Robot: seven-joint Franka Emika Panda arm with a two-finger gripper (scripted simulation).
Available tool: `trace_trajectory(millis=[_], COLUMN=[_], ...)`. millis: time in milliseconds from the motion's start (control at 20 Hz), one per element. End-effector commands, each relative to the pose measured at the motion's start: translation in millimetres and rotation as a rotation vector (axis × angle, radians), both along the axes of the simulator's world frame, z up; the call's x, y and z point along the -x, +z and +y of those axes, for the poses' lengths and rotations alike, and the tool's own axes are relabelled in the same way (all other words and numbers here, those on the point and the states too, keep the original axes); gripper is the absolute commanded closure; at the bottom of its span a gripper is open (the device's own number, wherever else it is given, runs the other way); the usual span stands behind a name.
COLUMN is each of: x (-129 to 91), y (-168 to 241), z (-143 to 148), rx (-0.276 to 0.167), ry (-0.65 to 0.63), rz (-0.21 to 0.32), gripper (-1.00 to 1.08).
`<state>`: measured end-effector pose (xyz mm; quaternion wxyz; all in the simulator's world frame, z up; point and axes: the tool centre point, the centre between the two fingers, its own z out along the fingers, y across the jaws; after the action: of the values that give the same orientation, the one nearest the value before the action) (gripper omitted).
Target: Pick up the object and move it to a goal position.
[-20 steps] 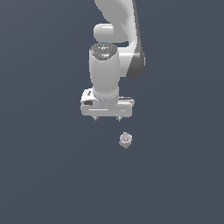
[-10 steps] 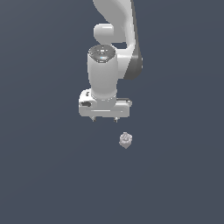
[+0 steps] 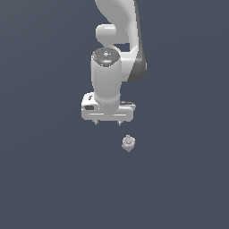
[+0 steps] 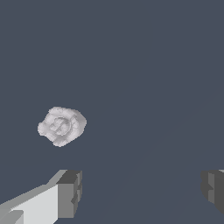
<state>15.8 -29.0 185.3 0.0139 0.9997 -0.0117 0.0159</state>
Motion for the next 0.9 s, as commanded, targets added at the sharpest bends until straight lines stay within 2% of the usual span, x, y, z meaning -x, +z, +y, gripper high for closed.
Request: trace_trajectory(millis=[0,850], x=[-2.3,-27.7], y=[-4.5,-70.8], z=[5.9,89.8], rx=[-0.002,-0.028], ry=[-0.009,-0.15], rz=[0.002,0.025], gripper=[-0.92,-0.92])
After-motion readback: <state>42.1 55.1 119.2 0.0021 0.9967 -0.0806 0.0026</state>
